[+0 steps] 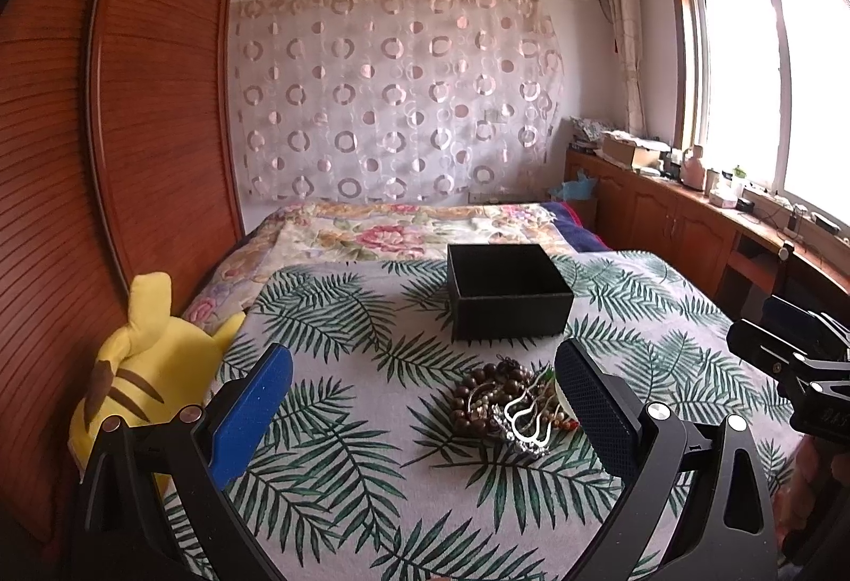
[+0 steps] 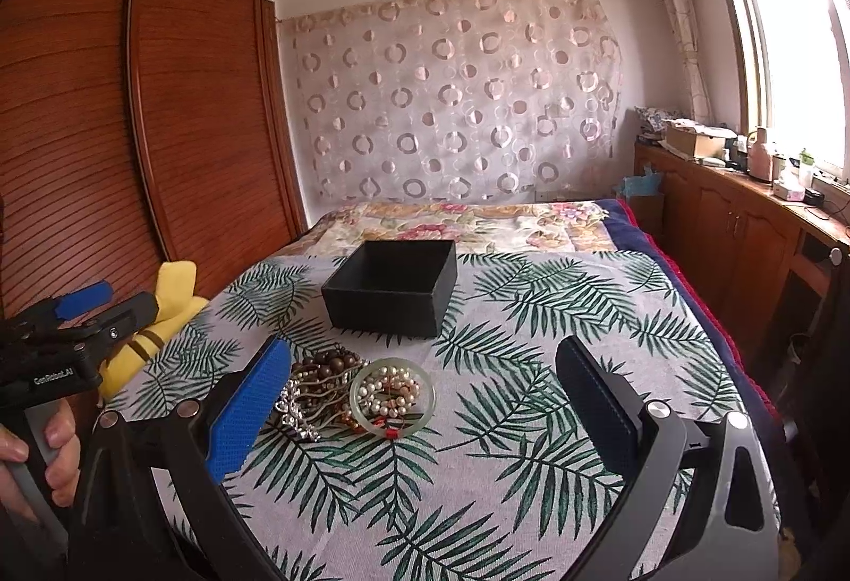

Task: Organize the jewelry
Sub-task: 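Move the right tool to the jade bangle and grasp its rim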

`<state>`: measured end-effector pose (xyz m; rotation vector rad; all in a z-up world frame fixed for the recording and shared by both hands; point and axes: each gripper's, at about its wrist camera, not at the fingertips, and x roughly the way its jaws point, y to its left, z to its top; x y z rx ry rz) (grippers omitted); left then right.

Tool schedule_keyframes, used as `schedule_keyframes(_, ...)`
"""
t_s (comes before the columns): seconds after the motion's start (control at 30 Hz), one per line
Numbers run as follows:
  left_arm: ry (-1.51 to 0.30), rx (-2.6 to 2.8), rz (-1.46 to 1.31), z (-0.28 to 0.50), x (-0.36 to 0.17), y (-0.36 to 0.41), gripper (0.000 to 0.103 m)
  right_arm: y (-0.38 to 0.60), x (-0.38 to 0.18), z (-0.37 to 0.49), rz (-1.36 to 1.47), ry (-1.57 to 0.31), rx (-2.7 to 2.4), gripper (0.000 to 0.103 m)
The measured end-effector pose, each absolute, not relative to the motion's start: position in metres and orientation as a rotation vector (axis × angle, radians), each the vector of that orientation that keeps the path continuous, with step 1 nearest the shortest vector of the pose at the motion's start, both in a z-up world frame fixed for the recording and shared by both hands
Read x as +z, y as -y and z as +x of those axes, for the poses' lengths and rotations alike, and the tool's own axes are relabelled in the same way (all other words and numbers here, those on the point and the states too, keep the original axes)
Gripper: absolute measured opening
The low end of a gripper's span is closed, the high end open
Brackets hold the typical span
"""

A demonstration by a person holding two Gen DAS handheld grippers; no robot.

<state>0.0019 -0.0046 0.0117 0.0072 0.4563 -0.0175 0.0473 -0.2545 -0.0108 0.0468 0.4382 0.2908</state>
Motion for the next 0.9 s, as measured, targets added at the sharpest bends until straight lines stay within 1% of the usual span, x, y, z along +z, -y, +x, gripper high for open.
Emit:
schedule_keyframes(0.07,-0.472,-0.031,0.006,0.005,0.006,0.004,0.096,0.254,-0.017,0.051,0.045,-0.452,0.307,0.101)
schedule_keyframes(0.3,-0.534,-0.069,-0.004,0.019,-0.028,-0.005,0.096,0.254,-0.038,0.069,0.034,-0.516,0.376,0.088)
schedule_keyframes(0.9,-0.655,-0.142,-0.019,0.035,-0.08,-0.011,0.096,0.221,-0.096,0.147,-0.068,-0.781,0.531,0.088)
